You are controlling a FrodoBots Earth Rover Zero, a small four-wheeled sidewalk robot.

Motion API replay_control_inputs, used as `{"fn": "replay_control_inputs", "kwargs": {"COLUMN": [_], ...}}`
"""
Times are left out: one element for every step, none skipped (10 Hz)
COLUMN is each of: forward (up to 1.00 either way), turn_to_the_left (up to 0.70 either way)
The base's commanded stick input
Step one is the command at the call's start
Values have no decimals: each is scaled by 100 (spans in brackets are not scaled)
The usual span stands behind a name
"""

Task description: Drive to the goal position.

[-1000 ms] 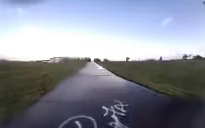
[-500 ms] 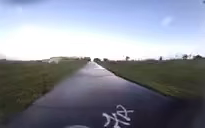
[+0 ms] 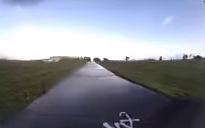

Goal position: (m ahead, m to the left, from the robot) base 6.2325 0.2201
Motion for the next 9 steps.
{"fn": "replay_control_inputs", "kwargs": {"forward": [45,45,45,45,45,45,45,45,45], "turn_to_the_left": [0,0,0,0,0,0,0,0,0]}}
